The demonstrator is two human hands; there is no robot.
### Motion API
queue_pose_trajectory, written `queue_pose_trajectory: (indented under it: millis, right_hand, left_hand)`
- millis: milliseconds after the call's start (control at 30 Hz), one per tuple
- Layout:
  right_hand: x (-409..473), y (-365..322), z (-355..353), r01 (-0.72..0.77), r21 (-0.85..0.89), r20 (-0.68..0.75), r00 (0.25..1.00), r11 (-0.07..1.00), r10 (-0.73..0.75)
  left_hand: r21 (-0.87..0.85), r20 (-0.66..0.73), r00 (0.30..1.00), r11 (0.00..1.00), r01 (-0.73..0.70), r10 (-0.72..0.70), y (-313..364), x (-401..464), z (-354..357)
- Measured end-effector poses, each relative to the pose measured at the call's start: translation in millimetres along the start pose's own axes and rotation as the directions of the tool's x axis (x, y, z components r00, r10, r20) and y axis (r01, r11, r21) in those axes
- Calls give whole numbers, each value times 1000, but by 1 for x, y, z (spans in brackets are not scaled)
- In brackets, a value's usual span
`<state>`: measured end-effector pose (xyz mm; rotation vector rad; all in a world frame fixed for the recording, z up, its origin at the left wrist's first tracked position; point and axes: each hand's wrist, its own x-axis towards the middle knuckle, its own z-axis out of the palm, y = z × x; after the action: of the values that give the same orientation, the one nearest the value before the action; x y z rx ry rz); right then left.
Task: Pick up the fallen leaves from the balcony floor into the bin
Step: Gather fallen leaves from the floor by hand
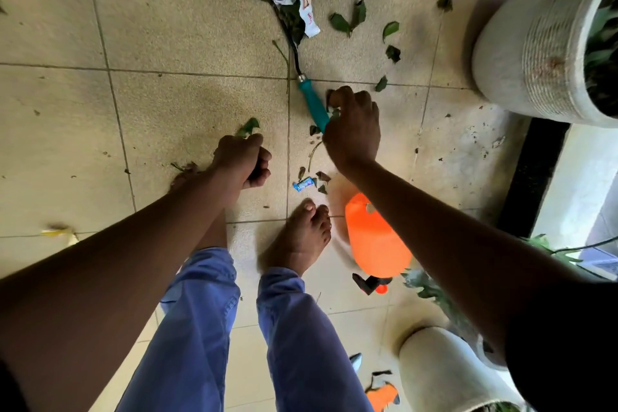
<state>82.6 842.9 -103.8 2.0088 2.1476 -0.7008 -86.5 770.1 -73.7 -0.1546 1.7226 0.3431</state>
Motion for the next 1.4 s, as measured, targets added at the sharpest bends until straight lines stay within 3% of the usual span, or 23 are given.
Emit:
queue_pose_trajectory:
  millis: [67,200,433,633,833,933,1033,1133,1233,1333,1400]
  right_hand:
    - [11,15,8,-11,-112,77,997,994,19]
    - [24,20,18,68,-162,186,982,984,-37]
    - [55,21,16,64,-164,186,982,984,-33]
    - [83,36,-7,-223,147,42,975,964,219]
    - [69,15,-41,-134,431,-192,953,892,236]
    - [32,-15,-48,-75,657,-20,993,750,117]
    - [-17,-52,-42,-22,736,190,966,677,-176]
    - [-56,-72,-25,221,572,230,881,790,-412]
    - [-80,-84,-9,407,330,204,850,852,-485]
    - [-90,-93,-3,501,165,176,833,850,-525]
    - [-90,-93,-5,547,205,159,800,812,-579]
  left_hand:
    - [-1,20,1000,1000,11,-11,0,1,-1]
    - [14,43,999,1000,11,-12,-3,-2,-8]
    - [43,43,999,999,-11,9,-20,1,-29]
    - [-12,71,997,1000,21,-20,-32,-1,-29]
    - [-170,102,993,983,73,-56,-33,-5,-21]
    - [-290,153,986,951,107,-65,-28,-7,-18]
    - [-408,186,980,902,139,-67,-23,-5,-19]
    - [-424,210,976,894,144,-57,-19,-3,-21]
    - [-446,289,953,868,219,-91,-19,-4,-24]
    - [-423,308,947,878,224,-93,-25,1,-31]
    - [-420,307,949,885,203,-72,-29,5,-36]
